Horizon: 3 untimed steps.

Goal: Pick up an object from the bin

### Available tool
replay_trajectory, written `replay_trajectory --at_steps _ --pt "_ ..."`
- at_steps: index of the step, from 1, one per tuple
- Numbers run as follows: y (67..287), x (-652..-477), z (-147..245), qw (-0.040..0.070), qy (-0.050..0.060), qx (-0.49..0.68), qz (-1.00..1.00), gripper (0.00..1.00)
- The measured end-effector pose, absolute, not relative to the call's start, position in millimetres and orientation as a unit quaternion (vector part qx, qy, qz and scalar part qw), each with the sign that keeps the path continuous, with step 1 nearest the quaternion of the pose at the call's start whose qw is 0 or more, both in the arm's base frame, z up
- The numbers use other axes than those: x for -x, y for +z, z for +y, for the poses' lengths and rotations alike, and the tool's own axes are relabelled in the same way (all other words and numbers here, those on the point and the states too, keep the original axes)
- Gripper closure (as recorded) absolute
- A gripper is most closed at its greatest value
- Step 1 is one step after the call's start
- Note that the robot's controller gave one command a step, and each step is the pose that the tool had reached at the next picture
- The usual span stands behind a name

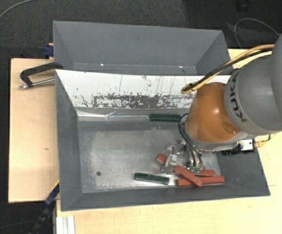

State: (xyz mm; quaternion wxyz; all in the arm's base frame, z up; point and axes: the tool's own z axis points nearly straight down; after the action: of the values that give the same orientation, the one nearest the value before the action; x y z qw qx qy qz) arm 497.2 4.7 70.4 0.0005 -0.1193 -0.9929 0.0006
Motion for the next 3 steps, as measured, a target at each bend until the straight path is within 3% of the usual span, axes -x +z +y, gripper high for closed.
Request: replay_trajectory --at_steps 1,2,3 --pt "208.7 -513.6 -2.7 -0.007 -0.001 0.12 -0.993 1.0" --pt "204.0 -511.7 -2.6 -0.002 0.0 0.12 -0.993 0.0" --pt "221.1 -522.7 47.7 -0.004 -0.002 0.07 -0.998 0.0"
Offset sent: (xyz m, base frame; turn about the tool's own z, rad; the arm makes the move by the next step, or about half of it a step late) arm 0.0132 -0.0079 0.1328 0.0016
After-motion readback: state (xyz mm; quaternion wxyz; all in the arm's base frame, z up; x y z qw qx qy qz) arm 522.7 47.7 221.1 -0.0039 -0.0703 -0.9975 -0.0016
